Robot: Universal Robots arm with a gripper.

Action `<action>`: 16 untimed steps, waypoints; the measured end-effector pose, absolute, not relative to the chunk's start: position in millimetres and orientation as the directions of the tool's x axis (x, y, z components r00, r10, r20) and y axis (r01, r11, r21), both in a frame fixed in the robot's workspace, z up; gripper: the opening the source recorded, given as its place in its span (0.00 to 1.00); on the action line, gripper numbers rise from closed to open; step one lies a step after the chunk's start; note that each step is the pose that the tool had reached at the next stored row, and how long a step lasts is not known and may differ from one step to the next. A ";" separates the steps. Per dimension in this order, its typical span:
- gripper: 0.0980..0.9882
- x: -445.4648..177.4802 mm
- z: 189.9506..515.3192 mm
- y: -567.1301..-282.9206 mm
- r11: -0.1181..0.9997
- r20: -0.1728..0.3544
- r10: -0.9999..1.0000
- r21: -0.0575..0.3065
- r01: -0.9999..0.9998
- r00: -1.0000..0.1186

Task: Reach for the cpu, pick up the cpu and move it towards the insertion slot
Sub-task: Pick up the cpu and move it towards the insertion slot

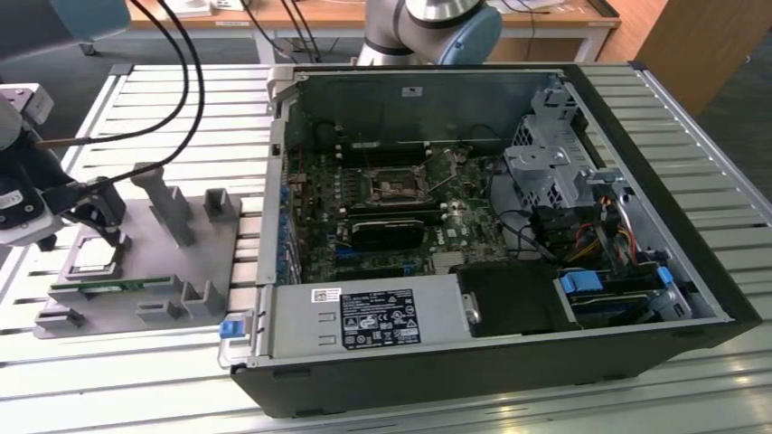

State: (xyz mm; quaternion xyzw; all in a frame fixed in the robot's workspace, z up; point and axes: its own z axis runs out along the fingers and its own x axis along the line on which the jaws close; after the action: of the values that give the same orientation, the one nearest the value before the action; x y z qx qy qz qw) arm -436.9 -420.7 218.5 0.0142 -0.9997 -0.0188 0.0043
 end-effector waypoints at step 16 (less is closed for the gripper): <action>0.77 -437.7 195.9 -418.4 0.999 0.008 -0.031 0.038 -0.031 -0.999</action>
State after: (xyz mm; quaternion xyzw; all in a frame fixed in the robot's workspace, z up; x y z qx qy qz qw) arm -437.7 -418.4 195.9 0.0156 -0.9997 -0.0190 0.0043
